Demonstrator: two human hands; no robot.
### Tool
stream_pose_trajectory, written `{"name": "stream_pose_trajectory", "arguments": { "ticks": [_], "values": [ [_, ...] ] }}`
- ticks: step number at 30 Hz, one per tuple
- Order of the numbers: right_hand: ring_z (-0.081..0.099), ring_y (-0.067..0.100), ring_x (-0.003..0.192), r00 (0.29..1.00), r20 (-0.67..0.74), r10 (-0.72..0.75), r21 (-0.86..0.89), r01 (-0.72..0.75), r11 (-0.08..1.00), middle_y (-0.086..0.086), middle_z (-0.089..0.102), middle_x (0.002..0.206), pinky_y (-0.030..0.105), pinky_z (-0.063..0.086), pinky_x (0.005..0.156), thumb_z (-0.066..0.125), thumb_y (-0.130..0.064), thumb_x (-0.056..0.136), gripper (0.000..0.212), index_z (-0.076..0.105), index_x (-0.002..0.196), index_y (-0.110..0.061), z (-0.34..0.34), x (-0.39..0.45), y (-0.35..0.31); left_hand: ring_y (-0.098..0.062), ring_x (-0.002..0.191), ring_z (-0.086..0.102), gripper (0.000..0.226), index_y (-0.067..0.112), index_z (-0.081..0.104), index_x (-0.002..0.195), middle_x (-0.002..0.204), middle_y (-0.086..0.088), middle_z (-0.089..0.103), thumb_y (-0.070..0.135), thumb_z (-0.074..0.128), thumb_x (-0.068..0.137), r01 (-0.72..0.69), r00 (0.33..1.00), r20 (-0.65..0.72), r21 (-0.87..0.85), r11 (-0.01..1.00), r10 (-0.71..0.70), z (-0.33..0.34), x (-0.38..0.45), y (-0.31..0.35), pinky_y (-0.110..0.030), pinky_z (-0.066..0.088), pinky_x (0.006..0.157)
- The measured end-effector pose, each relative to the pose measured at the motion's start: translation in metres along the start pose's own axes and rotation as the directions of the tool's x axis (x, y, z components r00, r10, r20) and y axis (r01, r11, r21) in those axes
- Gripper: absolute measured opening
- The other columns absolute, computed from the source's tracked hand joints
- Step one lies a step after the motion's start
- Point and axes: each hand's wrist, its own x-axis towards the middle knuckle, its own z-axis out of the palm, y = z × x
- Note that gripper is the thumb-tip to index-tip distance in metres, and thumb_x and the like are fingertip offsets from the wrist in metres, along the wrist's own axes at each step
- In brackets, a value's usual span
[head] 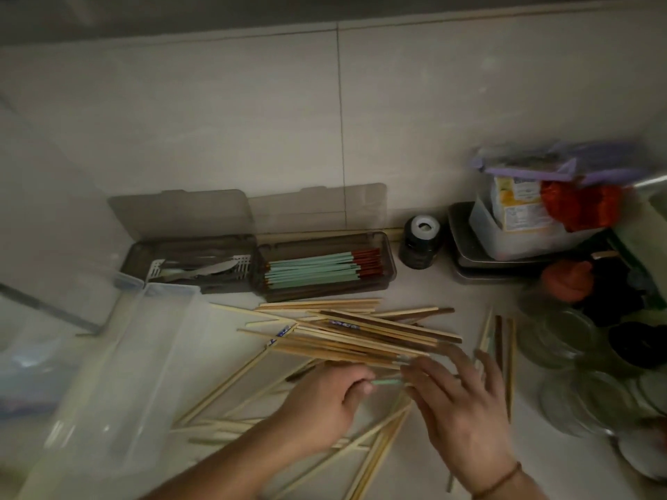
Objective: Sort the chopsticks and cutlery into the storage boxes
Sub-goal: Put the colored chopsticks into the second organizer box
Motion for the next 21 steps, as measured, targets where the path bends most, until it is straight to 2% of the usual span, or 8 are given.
{"name": "stream_pose_trajectory", "arguments": {
  "ticks": [2, 4, 7, 9, 12, 14, 18, 21],
  "values": [
    [0.063, 0.025, 0.091, 0.999, -0.004, -0.049, 0.007, 0.049, 0.999, -0.005, 0.071, 0.087, 0.053, 0.038, 0.096, 0.054, -0.031, 0.088, 0.021, 0.073, 0.093, -0.025, 0.006, 0.020, 0.008, -0.013, 0.091, 0.058, 0.026, 0.030, 0.063, 0.105, 0.097, 0.011, 0.066, 0.042, 0.041, 0.095, -0.047, 0.994, -0.092, 0.121, 0.992, 0.058, -0.020, 0.003, -0.008, -0.029, 0.046, 0.077],
    [0.063, 0.023, 0.079, 0.998, 0.010, -0.058, 0.101, 0.057, 0.993, -0.004, 0.070, 0.080, 0.045, 0.044, 0.087, 0.050, -0.032, 0.090, 0.026, 0.074, 0.090, -0.024, 0.013, 0.044, 0.013, -0.015, 0.095, 0.058, 0.025, 0.029, 0.065, 0.105, 0.101, 0.008, 0.066, 0.041, 0.044, 0.097, -0.062, 0.977, -0.190, 0.188, 0.980, 0.098, -0.041, 0.012, -0.018, -0.031, 0.046, 0.079],
    [0.060, 0.022, 0.076, 0.996, 0.092, 0.001, 0.229, -0.022, 0.973, -0.005, 0.069, 0.079, 0.035, 0.047, 0.072, 0.047, -0.034, 0.090, 0.027, 0.073, 0.090, -0.024, 0.034, 0.090, 0.015, -0.014, 0.091, 0.060, 0.020, 0.026, 0.068, 0.107, 0.101, 0.006, 0.066, 0.036, 0.055, 0.096, 0.003, 0.945, -0.323, 0.148, 0.989, 0.046, -0.070, 0.029, -0.036, -0.031, 0.050, 0.080],
    [0.056, 0.021, 0.081, 0.983, 0.171, 0.072, 0.252, -0.114, 0.961, -0.005, 0.067, 0.083, 0.033, 0.047, 0.069, 0.050, -0.033, 0.091, 0.021, 0.070, 0.089, -0.027, 0.055, 0.125, 0.014, -0.014, 0.091, 0.061, 0.020, 0.023, 0.069, 0.110, 0.102, 0.005, 0.065, 0.030, 0.061, 0.094, 0.064, 0.908, -0.418, 0.105, 0.992, -0.015, -0.086, 0.044, -0.053, -0.034, 0.052, 0.082],
    [0.048, 0.026, 0.095, 0.945, 0.290, 0.153, 0.184, -0.212, 0.960, -0.002, 0.062, 0.099, 0.037, 0.046, 0.076, 0.059, -0.030, 0.090, 0.014, 0.072, 0.092, -0.028, 0.088, 0.169, 0.007, -0.019, 0.106, 0.058, 0.032, 0.020, 0.063, 0.123, 0.117, -0.001, 0.060, 0.029, 0.062, 0.092, 0.233, 0.846, -0.503, 0.053, 0.971, -0.175, -0.103, 0.064, -0.079, -0.037, 0.050, 0.093],
    [0.042, 0.028, 0.106, 0.896, 0.393, 0.206, 0.106, -0.267, 0.958, -0.001, 0.055, 0.110, 0.037, 0.040, 0.083, 0.057, -0.032, 0.091, 0.017, 0.072, 0.096, -0.032, 0.103, 0.189, -0.002, -0.023, 0.116, 0.053, 0.037, 0.018, 0.060, 0.127, 0.125, -0.004, 0.057, 0.028, 0.063, 0.091, 0.305, 0.825, -0.513, 0.053, 0.951, -0.236, -0.108, 0.070, -0.091, -0.039, 0.045, 0.100],
    [0.034, 0.028, 0.122, 0.784, 0.583, 0.213, -0.006, -0.258, 0.966, -0.002, 0.053, 0.118, 0.042, 0.031, 0.099, 0.052, -0.031, 0.093, 0.022, 0.068, 0.105, -0.040, 0.123, 0.204, -0.016, -0.021, 0.115, 0.052, 0.034, 0.019, 0.062, 0.122, 0.123, -0.001, 0.056, 0.027, 0.064, 0.090, 0.300, 0.851, -0.477, 0.096, 0.949, -0.221, -0.101, 0.063, -0.096, -0.038, 0.046, 0.098],
    [0.037, 0.027, 0.122, 0.800, 0.577, 0.164, 0.058, -0.241, 0.969, 0.000, 0.056, 0.119, 0.041, 0.031, 0.103, 0.052, -0.035, 0.093, 0.026, 0.063, 0.116, -0.034, 0.128, 0.204, -0.010, -0.021, 0.116, 0.048, 0.031, 0.020, 0.065, 0.118, 0.124, 0.001, 0.055, 0.028, 0.066, 0.088, 0.277, 0.864, -0.478, 0.185, 0.943, -0.160, -0.091, 0.056, -0.097, -0.038, 0.045, 0.097]
  ]
}}
